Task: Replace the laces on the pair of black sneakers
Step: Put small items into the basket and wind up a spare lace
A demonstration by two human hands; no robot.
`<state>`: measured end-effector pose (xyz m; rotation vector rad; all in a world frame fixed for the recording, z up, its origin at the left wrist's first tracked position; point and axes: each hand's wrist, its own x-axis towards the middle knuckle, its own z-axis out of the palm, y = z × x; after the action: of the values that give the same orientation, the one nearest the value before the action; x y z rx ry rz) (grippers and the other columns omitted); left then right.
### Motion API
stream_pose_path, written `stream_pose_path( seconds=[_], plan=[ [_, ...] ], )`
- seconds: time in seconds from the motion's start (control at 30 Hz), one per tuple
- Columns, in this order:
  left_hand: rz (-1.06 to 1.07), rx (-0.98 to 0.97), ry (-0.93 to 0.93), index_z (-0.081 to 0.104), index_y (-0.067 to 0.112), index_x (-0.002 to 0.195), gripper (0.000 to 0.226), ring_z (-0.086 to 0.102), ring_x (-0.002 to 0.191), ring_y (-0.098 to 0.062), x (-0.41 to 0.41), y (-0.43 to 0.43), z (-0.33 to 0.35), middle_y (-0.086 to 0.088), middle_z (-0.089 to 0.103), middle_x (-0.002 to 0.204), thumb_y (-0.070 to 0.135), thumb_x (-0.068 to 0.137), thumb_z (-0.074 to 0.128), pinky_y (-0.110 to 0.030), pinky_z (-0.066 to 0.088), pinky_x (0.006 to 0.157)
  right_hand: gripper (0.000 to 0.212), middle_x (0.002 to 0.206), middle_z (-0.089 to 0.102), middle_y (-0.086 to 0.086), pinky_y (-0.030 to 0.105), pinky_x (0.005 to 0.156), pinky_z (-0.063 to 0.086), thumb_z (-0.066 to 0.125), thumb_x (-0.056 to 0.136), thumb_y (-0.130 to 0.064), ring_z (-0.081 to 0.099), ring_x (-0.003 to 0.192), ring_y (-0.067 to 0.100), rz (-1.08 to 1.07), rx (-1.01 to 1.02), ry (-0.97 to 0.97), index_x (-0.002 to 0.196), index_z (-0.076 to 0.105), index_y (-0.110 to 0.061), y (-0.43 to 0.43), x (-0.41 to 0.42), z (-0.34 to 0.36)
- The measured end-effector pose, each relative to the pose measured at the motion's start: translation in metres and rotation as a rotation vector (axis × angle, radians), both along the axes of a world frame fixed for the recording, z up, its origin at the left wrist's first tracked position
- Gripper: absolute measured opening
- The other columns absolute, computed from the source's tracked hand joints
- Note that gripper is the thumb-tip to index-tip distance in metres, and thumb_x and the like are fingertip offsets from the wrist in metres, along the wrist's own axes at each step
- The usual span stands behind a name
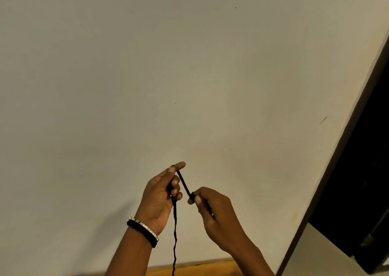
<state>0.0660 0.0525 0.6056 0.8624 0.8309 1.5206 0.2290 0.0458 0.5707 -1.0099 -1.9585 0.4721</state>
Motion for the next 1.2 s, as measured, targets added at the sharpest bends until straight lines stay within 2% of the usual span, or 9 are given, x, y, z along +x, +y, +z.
stream_pose_path(
  seconds=[0.13,0.2,0.3,0.4,0.53,0.7,0.93,1.07,1.2],
  plan=[
    [0.113,-0.037,0.180,0.073,0.008,0.101,0.029,0.046,0.058,-0.014,-0.008,0.006,-0.008,0.000,0.049,0.064,0.029,0.100,0.052,-0.029,0.044,0.059,0.034,0.070,0.054,0.002,0.022,0.059,0.031,0.042,0.104,-0.043,0.046,0.062,0.016,0.073,-0.185,0.073,0.086,0.067,-0.028,-0.007,0.001,0.012],
    [0.177,-0.103,0.448,0.070,0.010,0.093,0.032,0.058,0.067,-0.019,-0.007,0.007,-0.012,0.000,0.059,0.067,0.036,0.100,0.053,-0.029,0.049,0.067,0.036,0.065,0.050,-0.005,0.022,0.061,0.032,0.043,0.106,-0.040,0.043,0.062,0.007,0.077,-0.278,0.150,0.081,0.065,-0.025,-0.008,0.001,0.017],
    [0.237,-0.098,0.771,0.056,0.025,0.111,0.022,0.063,0.091,-0.007,-0.001,0.000,-0.018,0.006,0.066,0.094,0.034,0.093,0.066,-0.018,0.043,0.072,0.040,0.065,0.047,-0.004,0.024,0.063,0.034,0.044,0.107,-0.036,0.040,0.064,0.011,0.046,-0.432,0.336,0.081,0.064,-0.014,-0.006,0.003,0.025],
    [0.008,0.053,0.715,0.049,0.040,0.127,0.038,0.060,0.111,-0.001,0.008,-0.005,-0.019,0.011,0.066,0.116,0.017,0.098,0.059,-0.017,0.043,0.087,0.039,0.064,0.049,-0.001,0.022,0.062,0.039,0.046,0.106,-0.032,0.041,0.062,0.011,0.032,-0.538,0.515,0.081,0.067,-0.010,-0.004,0.006,0.030],
    [-0.207,0.160,0.643,0.061,0.030,0.123,0.030,0.064,0.110,-0.007,0.021,-0.015,-0.013,0.005,0.070,0.111,0.012,0.101,0.050,-0.024,0.049,0.097,0.037,0.064,0.051,0.002,0.027,0.065,0.043,0.050,0.104,-0.028,0.045,0.061,0.012,0.036,-0.638,0.702,0.082,0.070,-0.007,-0.003,0.007,0.034],
    [-0.073,0.203,0.772,0.061,0.030,0.116,0.019,0.066,0.078,-0.009,0.028,-0.013,-0.026,0.005,0.067,0.095,0.024,0.101,0.053,-0.028,0.057,0.075,0.032,0.064,0.049,0.003,0.024,0.059,0.044,0.055,0.101,-0.027,0.044,0.058,0.012,0.080,-0.827,0.896,0.086,0.071,-0.003,-0.003,0.012,0.035],
    [0.317,0.416,0.960,0.065,0.027,0.090,0.021,0.060,0.075,-0.006,0.033,-0.003,-0.034,0.019,0.062,0.077,0.020,0.102,0.050,-0.011,0.042,0.065,0.030,0.069,0.048,0.004,0.024,0.058,0.042,0.058,0.100,-0.026,0.043,0.061,0.014,0.273,-1.009,0.985,0.093,0.071,0.000,-0.005,0.019,0.036],
    [0.329,0.308,0.922,0.066,0.025,0.088,0.024,0.063,0.071,-0.010,0.033,0.003,-0.041,0.010,0.065,0.073,0.019,0.103,0.048,-0.023,0.051,0.062,0.025,0.071,0.049,0.006,0.022,0.057,0.044,0.058,0.099,-0.017,0.044,0.062,0.013,0.309,-1.026,1.027,0.088,0.074,-0.002,-0.010,0.014,0.035],
    [0.224,0.207,0.921,0.066,0.020,0.087,0.026,0.064,0.067,-0.006,0.032,0.004,-0.047,0.008,0.067,0.070,0.014,0.103,0.047,-0.012,0.046,0.063,0.021,0.073,0.054,0.007,0.023,0.060,0.052,0.061,0.094,-0.017,0.052,0.062,0.014,0.317,-1.015,1.161,0.086,0.074,-0.003,-0.010,0.013,0.037]
  ],
)
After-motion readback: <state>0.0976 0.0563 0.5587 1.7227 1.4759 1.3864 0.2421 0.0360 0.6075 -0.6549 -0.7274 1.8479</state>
